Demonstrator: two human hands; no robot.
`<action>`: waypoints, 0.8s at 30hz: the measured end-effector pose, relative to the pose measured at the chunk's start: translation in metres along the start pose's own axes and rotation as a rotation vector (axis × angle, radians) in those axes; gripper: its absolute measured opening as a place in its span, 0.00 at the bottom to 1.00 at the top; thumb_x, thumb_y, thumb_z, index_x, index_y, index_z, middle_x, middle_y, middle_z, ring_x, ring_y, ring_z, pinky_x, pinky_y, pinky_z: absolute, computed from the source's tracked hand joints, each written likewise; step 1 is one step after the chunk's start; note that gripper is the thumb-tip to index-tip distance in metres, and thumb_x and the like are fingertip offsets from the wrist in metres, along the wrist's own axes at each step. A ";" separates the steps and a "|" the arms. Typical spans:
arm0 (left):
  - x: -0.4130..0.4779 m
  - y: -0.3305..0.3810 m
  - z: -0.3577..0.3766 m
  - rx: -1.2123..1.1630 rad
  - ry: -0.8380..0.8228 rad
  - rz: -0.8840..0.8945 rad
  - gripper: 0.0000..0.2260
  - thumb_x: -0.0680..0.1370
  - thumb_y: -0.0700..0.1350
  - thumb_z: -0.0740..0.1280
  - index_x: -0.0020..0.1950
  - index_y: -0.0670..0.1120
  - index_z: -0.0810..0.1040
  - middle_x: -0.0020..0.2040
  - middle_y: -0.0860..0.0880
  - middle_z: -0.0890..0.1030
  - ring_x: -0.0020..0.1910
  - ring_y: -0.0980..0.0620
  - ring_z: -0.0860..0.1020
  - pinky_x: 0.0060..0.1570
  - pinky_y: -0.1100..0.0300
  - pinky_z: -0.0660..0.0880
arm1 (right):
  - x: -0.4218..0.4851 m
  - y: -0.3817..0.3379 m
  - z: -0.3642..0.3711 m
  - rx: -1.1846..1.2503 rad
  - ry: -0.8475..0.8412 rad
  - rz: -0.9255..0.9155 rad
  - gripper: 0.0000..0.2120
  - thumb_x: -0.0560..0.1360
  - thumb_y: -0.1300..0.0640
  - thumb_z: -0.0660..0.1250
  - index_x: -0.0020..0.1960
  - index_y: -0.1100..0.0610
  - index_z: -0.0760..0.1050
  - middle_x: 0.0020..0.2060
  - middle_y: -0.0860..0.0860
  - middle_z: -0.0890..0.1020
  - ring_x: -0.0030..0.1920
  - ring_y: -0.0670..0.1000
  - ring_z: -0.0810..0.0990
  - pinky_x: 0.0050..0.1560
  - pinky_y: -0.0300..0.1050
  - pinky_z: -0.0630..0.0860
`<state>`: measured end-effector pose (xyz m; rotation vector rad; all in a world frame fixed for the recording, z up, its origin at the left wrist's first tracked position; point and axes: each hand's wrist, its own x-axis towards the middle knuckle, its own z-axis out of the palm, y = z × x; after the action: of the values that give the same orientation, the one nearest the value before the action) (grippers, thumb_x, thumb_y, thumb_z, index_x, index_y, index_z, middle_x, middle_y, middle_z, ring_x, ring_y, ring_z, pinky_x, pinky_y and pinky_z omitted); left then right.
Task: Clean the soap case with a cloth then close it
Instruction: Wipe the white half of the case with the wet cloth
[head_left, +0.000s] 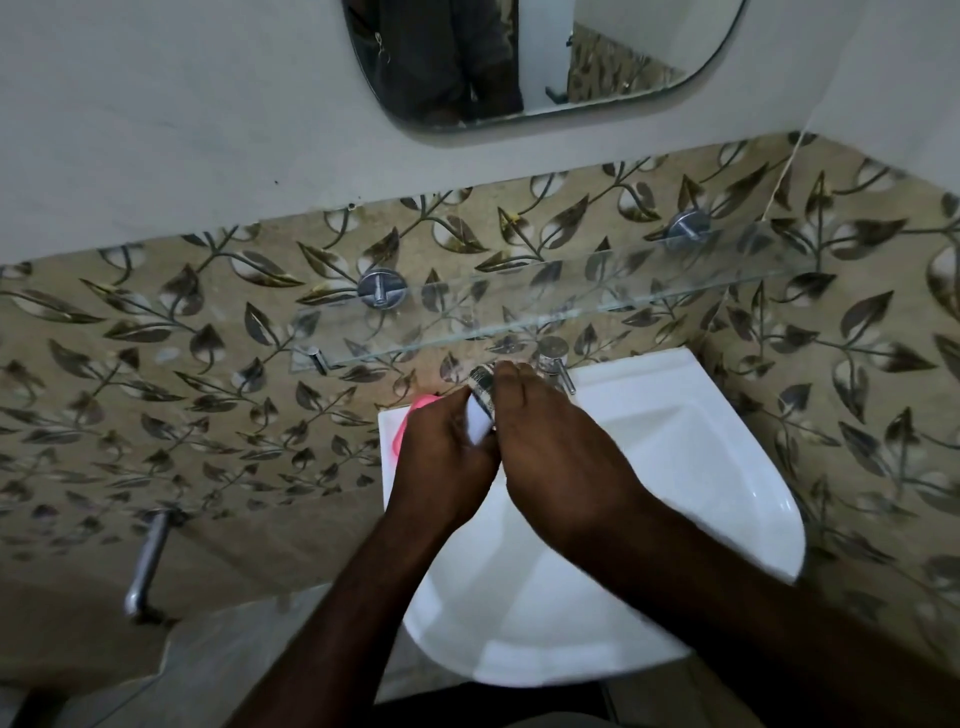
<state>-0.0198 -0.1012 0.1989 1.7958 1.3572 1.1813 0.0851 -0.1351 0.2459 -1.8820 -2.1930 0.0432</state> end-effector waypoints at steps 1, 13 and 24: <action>-0.002 0.000 0.000 0.002 -0.022 -0.016 0.08 0.68 0.38 0.67 0.30 0.46 0.71 0.26 0.50 0.74 0.27 0.59 0.67 0.27 0.55 0.64 | 0.003 0.004 -0.002 0.071 -0.039 0.018 0.24 0.77 0.65 0.57 0.72 0.64 0.60 0.66 0.59 0.72 0.65 0.57 0.73 0.62 0.46 0.69; -0.003 -0.004 -0.006 0.043 -0.062 -0.005 0.05 0.66 0.39 0.65 0.36 0.38 0.74 0.30 0.38 0.75 0.28 0.54 0.66 0.27 0.50 0.65 | 0.009 0.012 -0.004 0.144 -0.110 0.061 0.25 0.75 0.66 0.56 0.72 0.61 0.60 0.64 0.57 0.74 0.63 0.58 0.75 0.60 0.47 0.69; -0.005 0.003 -0.019 -0.210 -0.054 -0.120 0.12 0.65 0.38 0.71 0.47 0.46 0.83 0.39 0.49 0.85 0.38 0.52 0.82 0.39 0.55 0.78 | 0.015 0.025 0.005 0.537 -0.056 0.031 0.22 0.73 0.64 0.57 0.67 0.54 0.70 0.61 0.55 0.79 0.61 0.55 0.77 0.58 0.47 0.75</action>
<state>-0.0360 -0.1082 0.2084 1.5663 1.2423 1.1570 0.1062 -0.1155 0.2389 -1.6170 -1.9261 0.6302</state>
